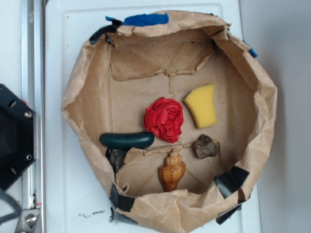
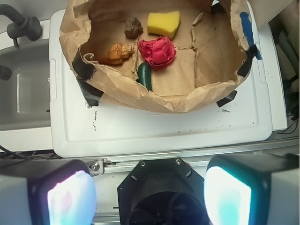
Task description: Grab the plastic pickle.
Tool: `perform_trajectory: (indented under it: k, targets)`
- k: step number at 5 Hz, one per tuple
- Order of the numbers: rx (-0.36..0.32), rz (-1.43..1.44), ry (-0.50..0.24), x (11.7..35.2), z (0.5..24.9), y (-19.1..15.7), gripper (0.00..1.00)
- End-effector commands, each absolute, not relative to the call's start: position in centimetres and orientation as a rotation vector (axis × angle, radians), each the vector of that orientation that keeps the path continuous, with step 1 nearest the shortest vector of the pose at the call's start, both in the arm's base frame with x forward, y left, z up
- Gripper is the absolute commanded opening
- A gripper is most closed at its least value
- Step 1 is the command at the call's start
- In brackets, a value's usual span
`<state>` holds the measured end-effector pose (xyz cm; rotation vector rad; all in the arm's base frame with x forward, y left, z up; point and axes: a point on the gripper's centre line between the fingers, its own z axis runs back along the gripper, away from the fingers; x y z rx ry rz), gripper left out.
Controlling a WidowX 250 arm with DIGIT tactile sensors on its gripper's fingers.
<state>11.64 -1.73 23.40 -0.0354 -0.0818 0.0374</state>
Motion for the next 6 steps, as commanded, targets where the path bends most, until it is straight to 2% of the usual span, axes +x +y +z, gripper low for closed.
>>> perform_trajectory:
  k: [1, 2, 6]
  targets:
    - [-0.085, 0.141, -0.105, 21.7, 22.8, -4.0, 1.00]
    - [-0.106, 0.169, -0.114, 24.2, 22.0, -3.0, 1.00]
    - [-0.106, 0.169, -0.114, 24.2, 22.0, -3.0, 1.00]
